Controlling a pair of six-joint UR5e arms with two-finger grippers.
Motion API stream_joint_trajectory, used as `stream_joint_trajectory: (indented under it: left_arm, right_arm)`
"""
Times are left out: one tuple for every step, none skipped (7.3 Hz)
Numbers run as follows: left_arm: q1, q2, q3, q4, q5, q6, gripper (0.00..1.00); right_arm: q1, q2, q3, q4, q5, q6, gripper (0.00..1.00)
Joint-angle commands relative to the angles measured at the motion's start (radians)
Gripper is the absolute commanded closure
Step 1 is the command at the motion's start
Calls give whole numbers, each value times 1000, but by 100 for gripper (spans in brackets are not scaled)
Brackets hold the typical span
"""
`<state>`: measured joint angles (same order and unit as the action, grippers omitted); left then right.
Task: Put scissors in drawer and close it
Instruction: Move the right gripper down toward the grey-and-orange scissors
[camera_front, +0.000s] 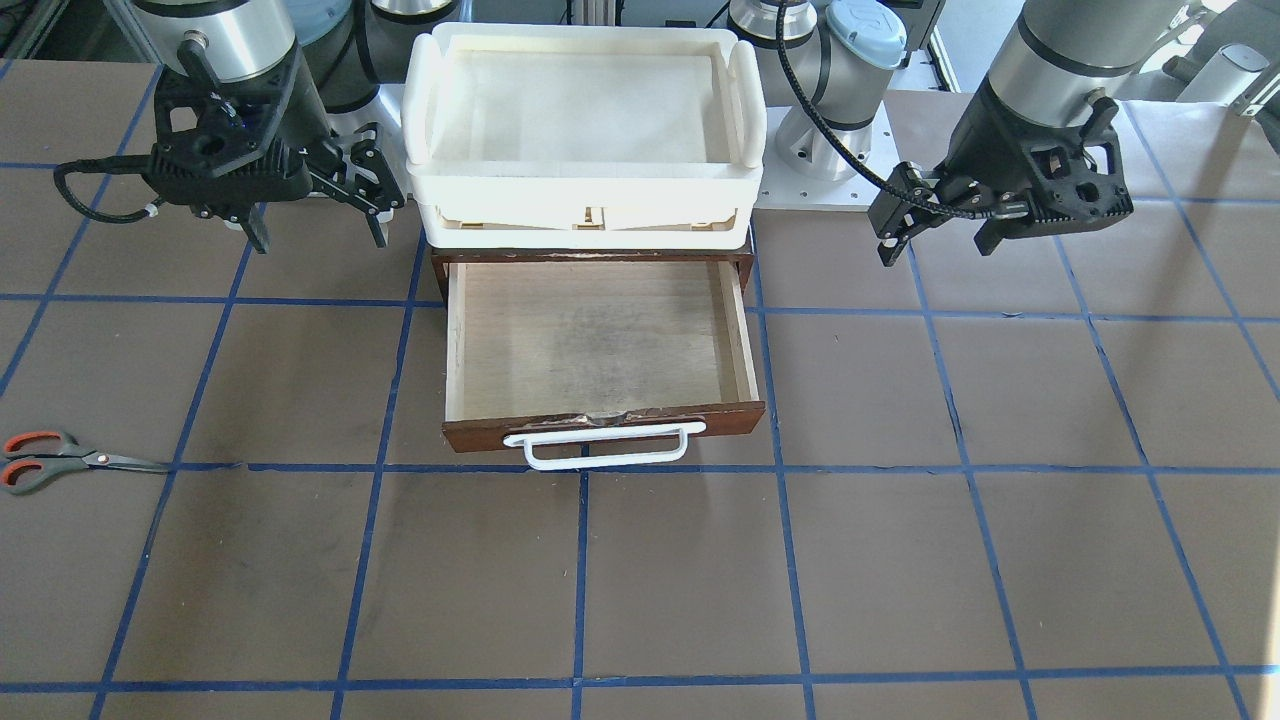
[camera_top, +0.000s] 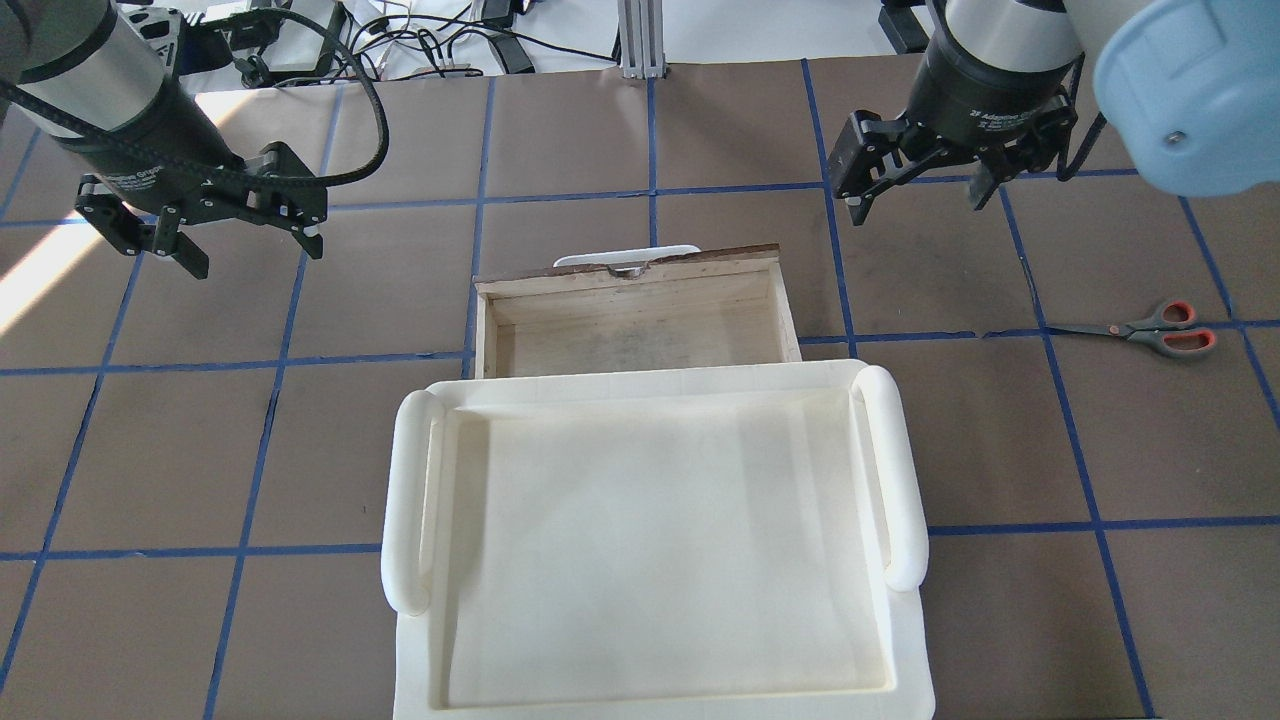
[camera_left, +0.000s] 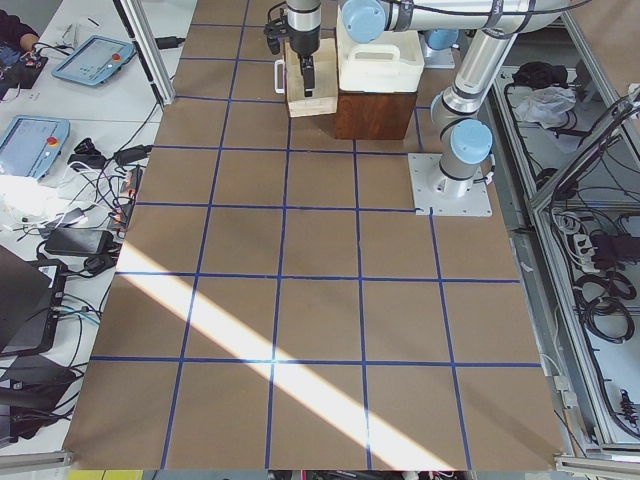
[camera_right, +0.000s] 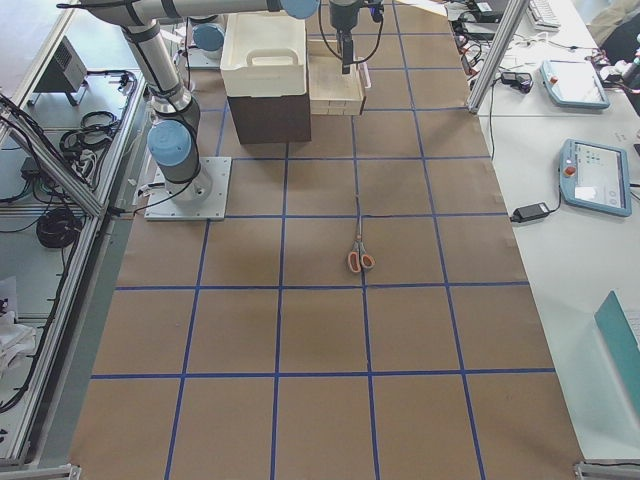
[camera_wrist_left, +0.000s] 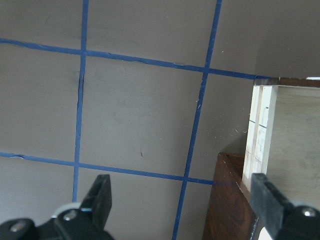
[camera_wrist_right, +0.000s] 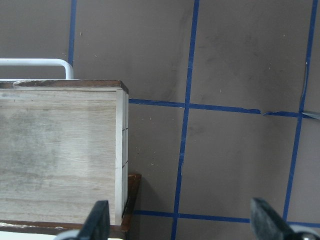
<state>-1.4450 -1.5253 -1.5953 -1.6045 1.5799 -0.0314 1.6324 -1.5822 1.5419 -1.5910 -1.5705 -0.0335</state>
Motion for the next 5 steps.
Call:
stream_joint_trajectory:
  left_arm:
    - [0, 1, 0, 2, -3, -1, 0]
    - [0, 1, 0, 0, 0, -1, 0]
    - [0, 1, 0, 0, 2, -1, 0]
    - [1, -1, 0, -2, 0, 1, 0]
    - [0, -1, 0, -2, 0, 1, 0]
  right_arm:
    - [0, 4, 3, 0, 1, 1, 0]
    - [-9, 4, 3, 2, 1, -31, 0]
    - [-25, 4, 7, 3, -2, -110, 0]
    - [-61, 7, 10, 2, -2, -200, 0]
    - [-119, 25, 13, 2, -3, -377, 0]
